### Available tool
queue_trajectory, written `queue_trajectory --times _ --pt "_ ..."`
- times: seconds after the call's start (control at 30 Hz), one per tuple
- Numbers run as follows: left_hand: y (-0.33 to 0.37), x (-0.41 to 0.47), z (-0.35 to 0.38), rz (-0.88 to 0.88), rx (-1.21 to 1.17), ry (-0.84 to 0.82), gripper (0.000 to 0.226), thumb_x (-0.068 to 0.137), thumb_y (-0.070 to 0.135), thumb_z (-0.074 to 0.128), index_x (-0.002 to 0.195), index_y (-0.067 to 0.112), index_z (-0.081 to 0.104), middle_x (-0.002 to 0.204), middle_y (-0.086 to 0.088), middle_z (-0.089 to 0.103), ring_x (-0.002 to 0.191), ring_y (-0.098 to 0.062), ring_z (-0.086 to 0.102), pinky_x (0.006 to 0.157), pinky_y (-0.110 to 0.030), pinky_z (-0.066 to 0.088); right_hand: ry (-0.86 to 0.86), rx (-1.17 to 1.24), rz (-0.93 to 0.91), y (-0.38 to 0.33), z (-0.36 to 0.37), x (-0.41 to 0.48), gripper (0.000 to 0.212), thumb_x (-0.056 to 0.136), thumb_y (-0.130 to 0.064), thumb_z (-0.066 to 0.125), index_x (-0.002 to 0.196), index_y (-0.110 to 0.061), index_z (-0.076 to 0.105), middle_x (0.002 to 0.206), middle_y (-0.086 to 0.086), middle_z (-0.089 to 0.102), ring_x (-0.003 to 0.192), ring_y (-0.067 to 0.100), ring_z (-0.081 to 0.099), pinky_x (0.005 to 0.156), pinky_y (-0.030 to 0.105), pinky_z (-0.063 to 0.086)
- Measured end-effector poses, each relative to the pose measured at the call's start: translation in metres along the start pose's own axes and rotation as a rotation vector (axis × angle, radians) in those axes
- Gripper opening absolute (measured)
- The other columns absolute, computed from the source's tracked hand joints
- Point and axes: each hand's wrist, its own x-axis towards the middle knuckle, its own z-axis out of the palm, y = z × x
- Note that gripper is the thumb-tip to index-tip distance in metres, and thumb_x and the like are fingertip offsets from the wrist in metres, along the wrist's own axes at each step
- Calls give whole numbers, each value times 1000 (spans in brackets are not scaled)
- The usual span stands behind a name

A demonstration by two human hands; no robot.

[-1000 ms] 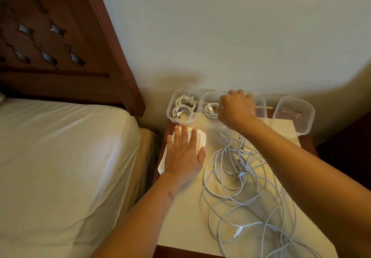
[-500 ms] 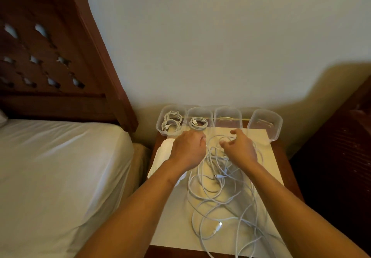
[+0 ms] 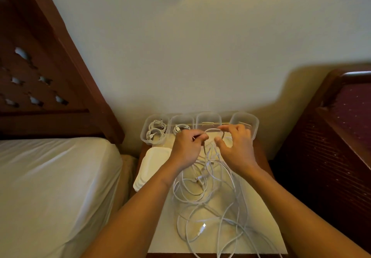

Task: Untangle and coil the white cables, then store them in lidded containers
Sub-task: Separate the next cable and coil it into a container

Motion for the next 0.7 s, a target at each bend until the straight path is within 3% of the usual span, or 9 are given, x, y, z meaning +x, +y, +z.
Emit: queue_trajectory --times 0.07,0.17,0.2,0.3,0.37,0.47,0.57,0.63,0.7 --pt "18 -9 -9 49 -111 9 21 97 18 68 79 13 78 69 8 70 65 -6 60 68 -27 48 -87 167 -1 -5 -10 -13 51 87 -40 71 134 -35 51 132 -14 54 131 11 43 109 43 38" --pt "50 -21 -22 118 -229 -18 21 97 16 69 80 9 79 71 7 73 67 -8 64 71 -31 52 -147 456 25 -21 -14 -28 68 84 -40 81 140 -33 44 124 -19 60 120 -1 55 99 29 47" --pt "61 -24 -27 142 -262 -25 20 97 14 70 81 8 79 70 5 73 65 -8 63 69 -32 52 -124 470 14 -26 -13 -30 60 86 -39 81 136 -32 47 116 -16 63 112 0 59 94 29 51" --pt "94 -30 -41 203 -346 10 13 96 7 70 88 4 80 63 11 68 58 -1 59 63 -21 48 -23 426 -46 -36 -8 -33 15 100 -34 64 112 -27 69 92 -8 70 93 7 64 85 46 55" --pt "115 -33 -54 222 -396 71 11 96 7 71 94 1 80 67 7 71 58 -3 58 63 -24 50 -17 442 -72 -33 -6 -40 16 104 -33 58 100 -32 73 83 -11 71 89 6 63 81 47 53" --pt "139 -35 -74 232 -467 205 13 97 8 69 96 -2 77 74 -9 71 64 -13 58 60 -28 50 -77 364 -126 -19 -7 -51 24 102 -50 51 98 -39 71 87 -21 71 99 5 62 99 52 43" --pt "159 -37 -98 145 -741 301 17 104 6 54 92 1 65 82 -17 68 75 -30 64 75 -46 59 -140 190 -160 -7 -12 -54 27 105 -44 45 94 -42 69 94 -27 67 112 -2 52 113 54 23" --pt "163 -39 -111 88 -901 306 19 108 8 45 93 4 57 82 -17 65 71 -31 65 72 -45 61 -185 136 -174 -9 -19 -53 29 108 -38 45 91 -45 67 102 -33 63 113 -7 48 115 55 18" --pt "151 -39 -116 124 -623 420 18 107 12 48 93 7 58 72 -7 61 61 -18 56 58 -33 50 -232 139 -177 -15 -26 -49 32 109 -34 45 90 -44 68 105 -33 63 112 -8 49 115 56 18"
